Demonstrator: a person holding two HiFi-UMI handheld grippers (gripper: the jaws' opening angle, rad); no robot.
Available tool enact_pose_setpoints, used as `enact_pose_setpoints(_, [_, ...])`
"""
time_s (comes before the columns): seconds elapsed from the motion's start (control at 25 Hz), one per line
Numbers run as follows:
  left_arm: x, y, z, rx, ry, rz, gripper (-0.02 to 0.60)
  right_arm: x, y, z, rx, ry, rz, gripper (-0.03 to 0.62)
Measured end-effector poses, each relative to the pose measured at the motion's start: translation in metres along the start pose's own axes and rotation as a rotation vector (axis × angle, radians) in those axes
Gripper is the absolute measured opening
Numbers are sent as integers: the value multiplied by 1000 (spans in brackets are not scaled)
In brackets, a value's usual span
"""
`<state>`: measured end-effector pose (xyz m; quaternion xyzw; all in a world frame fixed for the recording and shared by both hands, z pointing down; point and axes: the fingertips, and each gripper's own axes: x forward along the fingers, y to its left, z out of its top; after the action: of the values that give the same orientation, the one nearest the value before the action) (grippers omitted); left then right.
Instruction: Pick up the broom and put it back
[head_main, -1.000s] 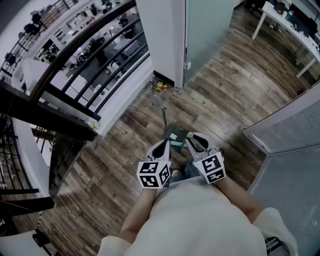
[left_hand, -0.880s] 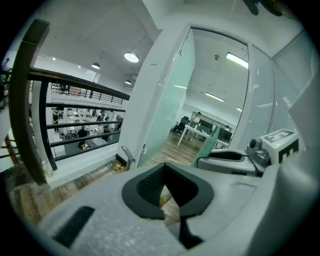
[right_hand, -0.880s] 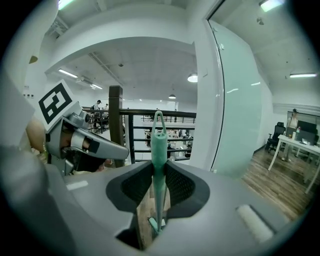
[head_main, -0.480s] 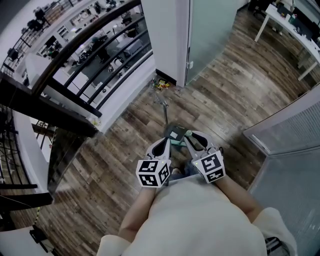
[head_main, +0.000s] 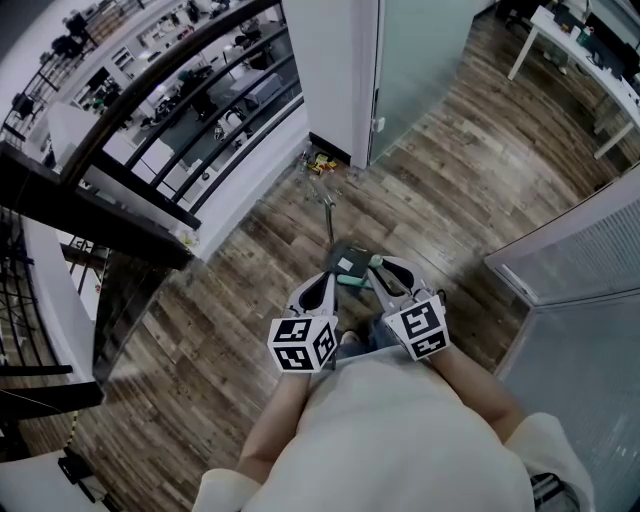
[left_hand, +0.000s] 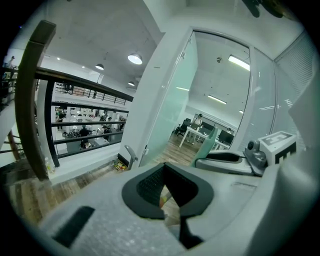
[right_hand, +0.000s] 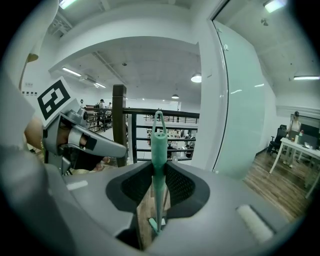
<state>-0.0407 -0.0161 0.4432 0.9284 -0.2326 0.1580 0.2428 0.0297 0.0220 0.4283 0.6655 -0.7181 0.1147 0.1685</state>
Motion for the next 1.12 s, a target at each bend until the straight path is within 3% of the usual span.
enact_pose_setpoints(0.56, [9, 6, -5, -48, 27, 28, 5, 7, -21, -4, 19, 21, 2, 94])
enact_pose_setpoints(1.12, [31, 18, 13, -114, -18, 122, 5, 32, -54, -5, -30, 56, 96, 94])
